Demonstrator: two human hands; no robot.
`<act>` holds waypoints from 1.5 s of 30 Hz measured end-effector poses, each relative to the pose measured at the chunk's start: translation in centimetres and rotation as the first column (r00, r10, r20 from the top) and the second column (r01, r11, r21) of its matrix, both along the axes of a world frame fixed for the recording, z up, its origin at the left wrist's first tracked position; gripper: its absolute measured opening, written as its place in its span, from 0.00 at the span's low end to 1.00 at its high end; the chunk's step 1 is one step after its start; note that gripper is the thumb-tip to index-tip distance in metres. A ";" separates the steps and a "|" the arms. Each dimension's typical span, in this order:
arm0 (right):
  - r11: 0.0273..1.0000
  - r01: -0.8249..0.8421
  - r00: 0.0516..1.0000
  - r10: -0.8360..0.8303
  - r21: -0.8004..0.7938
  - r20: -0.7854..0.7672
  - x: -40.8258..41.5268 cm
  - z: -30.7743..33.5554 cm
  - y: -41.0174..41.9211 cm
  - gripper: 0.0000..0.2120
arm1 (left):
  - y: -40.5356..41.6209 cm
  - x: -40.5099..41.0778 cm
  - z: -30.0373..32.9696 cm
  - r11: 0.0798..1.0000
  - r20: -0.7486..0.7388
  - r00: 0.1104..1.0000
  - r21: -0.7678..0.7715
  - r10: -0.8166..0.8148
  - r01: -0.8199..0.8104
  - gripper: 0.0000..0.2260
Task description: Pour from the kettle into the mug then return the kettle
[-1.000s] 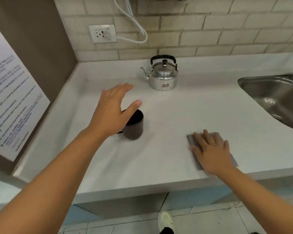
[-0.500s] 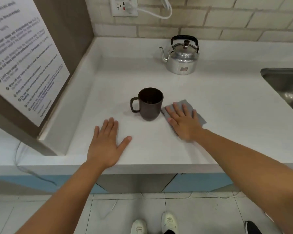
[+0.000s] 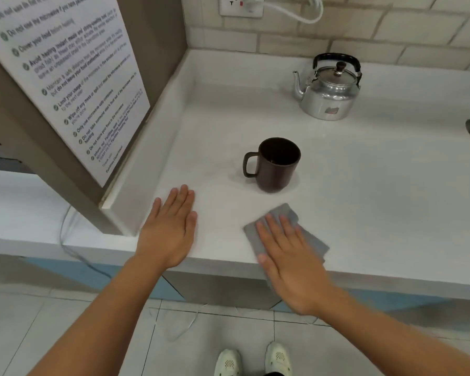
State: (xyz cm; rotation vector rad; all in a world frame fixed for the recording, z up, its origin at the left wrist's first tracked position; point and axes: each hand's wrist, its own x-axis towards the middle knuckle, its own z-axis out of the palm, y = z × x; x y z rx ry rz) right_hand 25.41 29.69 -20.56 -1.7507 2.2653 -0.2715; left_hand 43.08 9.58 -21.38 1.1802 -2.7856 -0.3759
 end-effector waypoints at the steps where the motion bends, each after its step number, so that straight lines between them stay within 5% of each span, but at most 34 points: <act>1: 0.998 -0.063 0.998 0.063 -0.013 -0.005 1.6 0.0 -1.3 0.28 | -0.2 0.7 0.0 1.000 0.002 1.000 -0.009 0.012 -0.012 0.24; 5: 0.994 -0.108 0.994 0.108 -0.026 -0.010 4.6 -0.1 -10.8 0.27 | 0.3 2.2 -0.3 0.998 -0.043 0.998 -0.042 0.041 -0.043 0.26; 12: 0.985 0.135 0.991 -0.135 0.106 -0.014 2.8 0.5 -24.1 0.28 | 0.0 2.4 -0.9 0.997 -0.039 0.999 -0.065 0.038 -0.041 0.27; 21: 0.998 -0.062 0.998 0.062 -0.028 -0.021 1.6 -0.5 -6.7 0.27 | 0.3 1.3 -0.1 0.999 0.015 0.999 -0.012 0.050 -0.050 0.26; 33: 0.850 0.526 0.849 -0.524 0.033 -0.067 -10.8 -0.8 4.9 0.29 | 2.4 -6.6 0.4 0.989 0.084 0.988 0.071 -0.133 0.127 0.26; 40: 0.809 0.583 0.812 -0.576 0.080 -0.092 -12.0 -0.6 5.4 0.29 | 2.6 -6.9 0.7 0.991 0.111 0.986 0.060 -0.128 0.122 0.26; 45: 0.838 0.523 0.852 -0.509 0.152 -0.125 -13.5 1.4 5.2 0.30 | 1.2 -7.4 2.6 0.975 0.216 0.963 0.189 -0.158 0.118 0.27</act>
